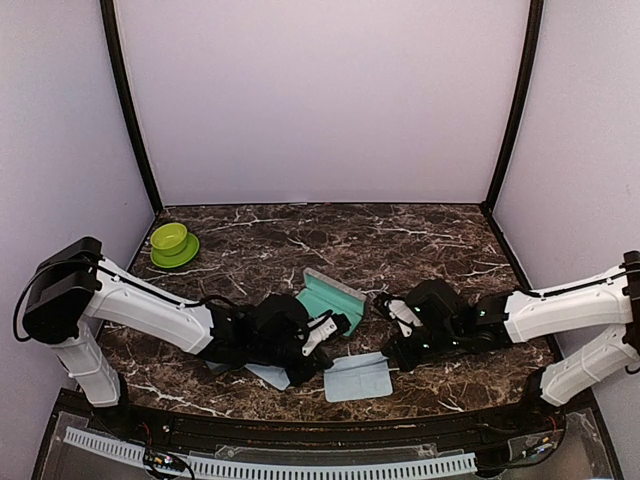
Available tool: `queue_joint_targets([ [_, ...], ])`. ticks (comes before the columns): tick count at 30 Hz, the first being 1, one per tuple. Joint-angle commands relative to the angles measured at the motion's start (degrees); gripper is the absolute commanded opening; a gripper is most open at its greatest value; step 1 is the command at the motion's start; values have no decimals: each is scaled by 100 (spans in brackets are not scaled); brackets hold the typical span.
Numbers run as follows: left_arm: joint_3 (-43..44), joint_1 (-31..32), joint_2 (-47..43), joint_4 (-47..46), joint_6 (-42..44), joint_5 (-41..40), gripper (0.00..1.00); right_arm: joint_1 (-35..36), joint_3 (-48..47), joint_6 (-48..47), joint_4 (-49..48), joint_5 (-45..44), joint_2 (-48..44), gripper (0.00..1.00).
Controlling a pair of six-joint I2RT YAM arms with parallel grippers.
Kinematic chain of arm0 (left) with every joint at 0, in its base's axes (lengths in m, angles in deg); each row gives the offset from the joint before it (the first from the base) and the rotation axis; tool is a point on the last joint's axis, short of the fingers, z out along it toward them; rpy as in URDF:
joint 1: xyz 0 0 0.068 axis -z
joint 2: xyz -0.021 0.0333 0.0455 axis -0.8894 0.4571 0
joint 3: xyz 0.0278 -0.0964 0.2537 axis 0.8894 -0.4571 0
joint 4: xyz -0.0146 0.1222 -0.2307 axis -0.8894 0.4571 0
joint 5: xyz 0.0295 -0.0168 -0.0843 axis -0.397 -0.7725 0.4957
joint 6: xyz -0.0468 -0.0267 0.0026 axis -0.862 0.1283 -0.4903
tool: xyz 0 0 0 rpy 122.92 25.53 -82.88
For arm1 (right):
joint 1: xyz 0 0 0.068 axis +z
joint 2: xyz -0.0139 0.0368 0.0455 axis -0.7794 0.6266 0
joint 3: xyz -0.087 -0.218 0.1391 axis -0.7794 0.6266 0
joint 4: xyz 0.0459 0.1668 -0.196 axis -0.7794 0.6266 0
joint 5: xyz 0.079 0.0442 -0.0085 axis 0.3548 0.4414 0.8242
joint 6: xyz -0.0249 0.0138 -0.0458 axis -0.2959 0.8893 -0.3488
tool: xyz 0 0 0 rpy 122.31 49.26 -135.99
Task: Organize the sunglasses
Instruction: Fold the glasses cleaning cloth at the center of the board.
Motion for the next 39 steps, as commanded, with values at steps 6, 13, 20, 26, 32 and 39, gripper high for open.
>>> queue_joint_targets([
  [6,-148,213,-206,71,-126,-143,0,227,340,374,-257,62,-291,0],
  [13,-186,319,-193,151,-136,-196,0,386,526,575,-369,55,-316,0],
  [20,-188,375,-135,168,-181,-207,0,464,588,661,-393,8,-275,0],
  [26,-157,425,-79,272,-165,-267,0,498,610,681,-398,-19,-200,0],
  [32,-112,475,-50,326,-171,-280,0,500,585,654,-335,-25,-158,0],
  [39,-107,554,-69,332,-216,-251,0,499,555,595,-230,-71,-203,0],
])
